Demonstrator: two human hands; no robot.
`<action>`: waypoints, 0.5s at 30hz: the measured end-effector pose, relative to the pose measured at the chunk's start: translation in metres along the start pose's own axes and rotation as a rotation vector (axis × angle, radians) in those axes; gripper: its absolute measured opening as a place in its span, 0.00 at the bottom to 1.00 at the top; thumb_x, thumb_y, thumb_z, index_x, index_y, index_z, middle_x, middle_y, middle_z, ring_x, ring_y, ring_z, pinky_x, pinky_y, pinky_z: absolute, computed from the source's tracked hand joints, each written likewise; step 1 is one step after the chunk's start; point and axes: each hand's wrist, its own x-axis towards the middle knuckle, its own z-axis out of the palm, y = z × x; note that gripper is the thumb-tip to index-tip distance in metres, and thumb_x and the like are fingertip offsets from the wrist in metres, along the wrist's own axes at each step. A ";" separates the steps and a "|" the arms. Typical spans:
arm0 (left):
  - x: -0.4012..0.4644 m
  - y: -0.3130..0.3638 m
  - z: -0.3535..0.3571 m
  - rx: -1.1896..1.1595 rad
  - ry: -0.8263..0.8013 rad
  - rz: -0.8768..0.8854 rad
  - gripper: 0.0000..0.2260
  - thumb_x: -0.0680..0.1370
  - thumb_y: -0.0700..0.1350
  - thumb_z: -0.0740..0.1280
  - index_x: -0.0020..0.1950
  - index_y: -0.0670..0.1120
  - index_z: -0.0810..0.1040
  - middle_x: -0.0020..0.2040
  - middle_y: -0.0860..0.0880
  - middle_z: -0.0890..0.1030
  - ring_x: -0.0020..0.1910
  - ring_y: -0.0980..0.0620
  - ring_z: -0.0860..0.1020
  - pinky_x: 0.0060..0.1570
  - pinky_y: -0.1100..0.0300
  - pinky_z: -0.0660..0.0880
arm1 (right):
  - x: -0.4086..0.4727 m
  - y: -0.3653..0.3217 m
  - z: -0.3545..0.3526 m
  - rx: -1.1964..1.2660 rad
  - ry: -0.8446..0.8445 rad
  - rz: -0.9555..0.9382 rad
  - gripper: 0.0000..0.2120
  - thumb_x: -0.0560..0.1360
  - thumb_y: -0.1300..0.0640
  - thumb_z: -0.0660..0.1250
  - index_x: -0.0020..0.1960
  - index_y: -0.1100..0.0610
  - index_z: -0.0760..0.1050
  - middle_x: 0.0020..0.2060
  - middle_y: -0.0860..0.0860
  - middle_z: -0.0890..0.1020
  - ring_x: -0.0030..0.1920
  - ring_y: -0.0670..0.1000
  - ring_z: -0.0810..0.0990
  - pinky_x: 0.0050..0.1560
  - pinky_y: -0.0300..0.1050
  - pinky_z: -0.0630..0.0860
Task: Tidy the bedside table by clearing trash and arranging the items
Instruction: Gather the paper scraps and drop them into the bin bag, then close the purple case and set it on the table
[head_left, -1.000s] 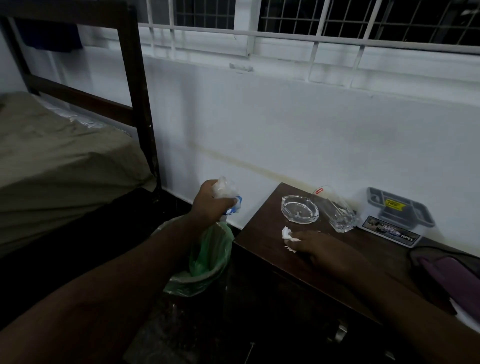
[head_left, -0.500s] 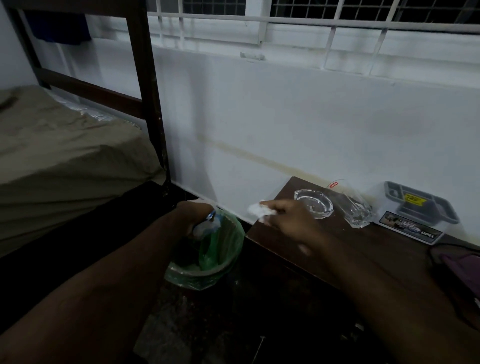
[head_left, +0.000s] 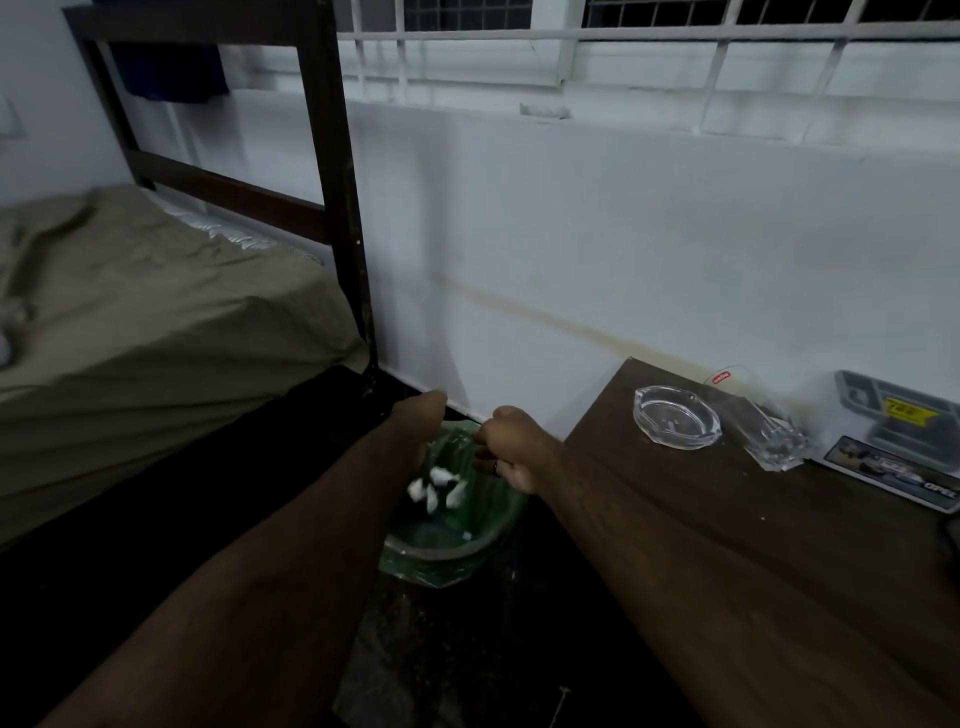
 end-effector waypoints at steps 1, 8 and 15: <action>-0.017 0.005 0.001 -0.012 -0.008 0.004 0.21 0.77 0.51 0.63 0.63 0.36 0.72 0.58 0.38 0.77 0.56 0.39 0.78 0.58 0.46 0.76 | -0.003 0.000 -0.002 0.001 -0.003 0.004 0.08 0.75 0.70 0.60 0.42 0.59 0.67 0.35 0.53 0.69 0.30 0.49 0.69 0.32 0.44 0.72; -0.045 0.018 0.034 -0.035 -0.079 0.158 0.19 0.80 0.54 0.63 0.61 0.40 0.72 0.49 0.45 0.76 0.40 0.47 0.75 0.36 0.58 0.71 | -0.029 -0.008 -0.037 -0.012 0.048 -0.141 0.16 0.70 0.66 0.68 0.57 0.66 0.73 0.52 0.65 0.79 0.49 0.57 0.79 0.51 0.51 0.77; -0.109 0.036 0.111 -0.099 -0.284 0.357 0.08 0.80 0.47 0.64 0.49 0.42 0.75 0.47 0.45 0.78 0.39 0.48 0.76 0.38 0.56 0.72 | -0.106 -0.012 -0.159 -0.312 0.156 -0.251 0.23 0.71 0.58 0.71 0.65 0.60 0.73 0.56 0.56 0.82 0.55 0.55 0.82 0.59 0.56 0.79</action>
